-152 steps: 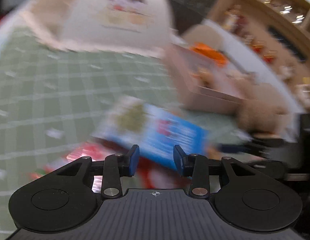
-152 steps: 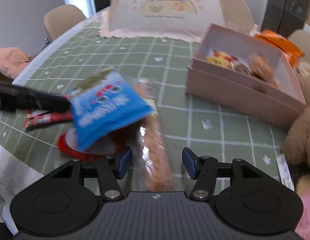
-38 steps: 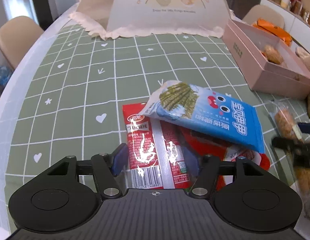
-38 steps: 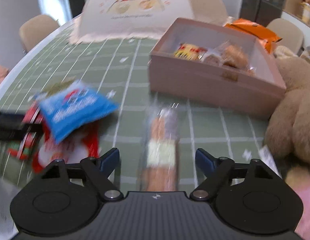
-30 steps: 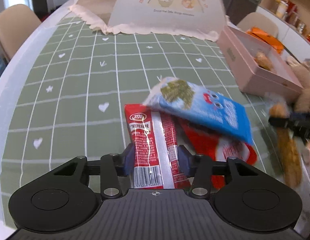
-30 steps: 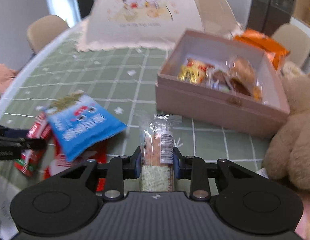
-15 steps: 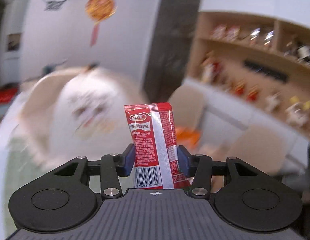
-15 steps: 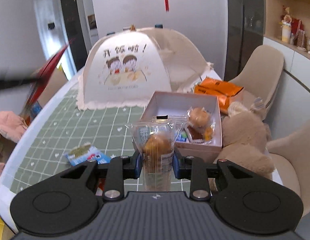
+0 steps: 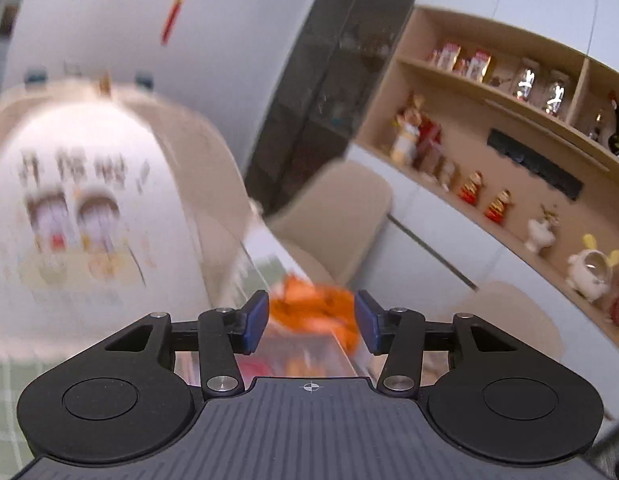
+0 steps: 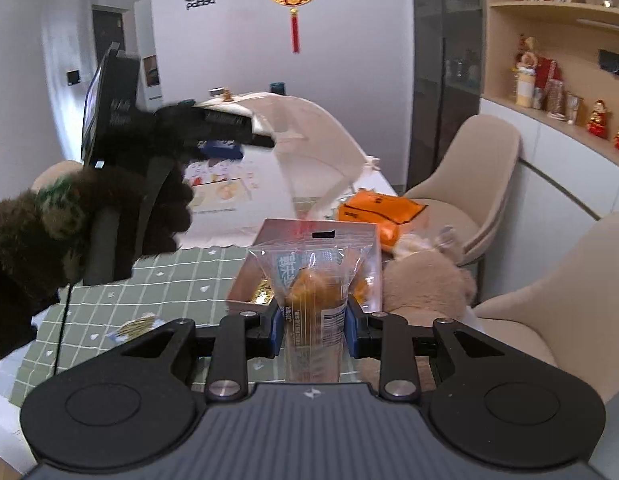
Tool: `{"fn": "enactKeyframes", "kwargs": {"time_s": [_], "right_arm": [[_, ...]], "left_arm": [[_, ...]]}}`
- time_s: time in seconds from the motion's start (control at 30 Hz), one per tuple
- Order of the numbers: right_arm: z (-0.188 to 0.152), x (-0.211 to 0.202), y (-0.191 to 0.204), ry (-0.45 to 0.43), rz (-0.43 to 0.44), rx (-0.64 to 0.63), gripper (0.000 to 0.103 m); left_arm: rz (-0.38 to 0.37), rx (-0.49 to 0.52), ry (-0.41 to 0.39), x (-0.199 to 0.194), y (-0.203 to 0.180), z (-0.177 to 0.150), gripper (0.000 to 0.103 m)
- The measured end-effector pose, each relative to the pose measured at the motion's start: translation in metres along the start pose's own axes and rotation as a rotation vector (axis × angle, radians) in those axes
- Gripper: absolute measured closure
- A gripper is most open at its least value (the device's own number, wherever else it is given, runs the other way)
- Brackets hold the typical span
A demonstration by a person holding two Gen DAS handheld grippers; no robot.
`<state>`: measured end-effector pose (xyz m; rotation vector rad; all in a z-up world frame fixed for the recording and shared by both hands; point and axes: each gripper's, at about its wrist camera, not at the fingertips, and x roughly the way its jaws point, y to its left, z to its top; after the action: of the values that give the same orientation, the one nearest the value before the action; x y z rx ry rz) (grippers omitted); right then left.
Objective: Organize snacks
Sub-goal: 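Carry the bread stick and sausage stick into the pink box and release both, then move both tools back down to the blue packet and red snack bag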
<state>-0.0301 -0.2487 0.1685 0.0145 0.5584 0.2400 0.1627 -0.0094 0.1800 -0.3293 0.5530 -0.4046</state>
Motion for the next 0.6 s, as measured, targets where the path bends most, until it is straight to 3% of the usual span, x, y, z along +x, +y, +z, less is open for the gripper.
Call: {"fn": "enactKeyframes", "kwargs": {"time_s": [0.1, 0.23, 0.3, 0.43, 0.5, 0.53, 0.6], "right_arm": [[0.011, -0.006, -0.007, -0.049, -0.024, 0.017, 0.074], [0.037, -0.013, -0.013, -0.179, -0.043, 0.039, 0.074], [0.050, -0.007, -0.011, -0.220, -0.059, 0.029, 0.074], [0.079, 0.048, -0.007, -0.154, -0.018, 0.033, 0.071], [0.091, 0.093, -0.005, -0.118, 0.010, 0.048, 0.054], [0.093, 0.110, -0.002, -0.107, -0.022, 0.050, 0.046], [0.092, 0.144, 0.004, -0.054, -0.089, 0.048, 0.046]], "left_arm": [[-0.098, -0.111, 0.069, -0.015, 0.023, -0.018, 0.054], [-0.039, -0.229, 0.121, -0.049, 0.046, -0.059, 0.054], [-0.048, -0.311, 0.156, -0.068, 0.057, -0.088, 0.054], [0.010, -0.363, 0.234, -0.096, 0.073, -0.137, 0.054], [0.059, -0.346, 0.261, -0.107, 0.081, -0.152, 0.054], [0.076, -0.346, 0.263, -0.114, 0.085, -0.156, 0.054], [0.121, -0.365, 0.253, -0.133, 0.097, -0.162, 0.054]]}}
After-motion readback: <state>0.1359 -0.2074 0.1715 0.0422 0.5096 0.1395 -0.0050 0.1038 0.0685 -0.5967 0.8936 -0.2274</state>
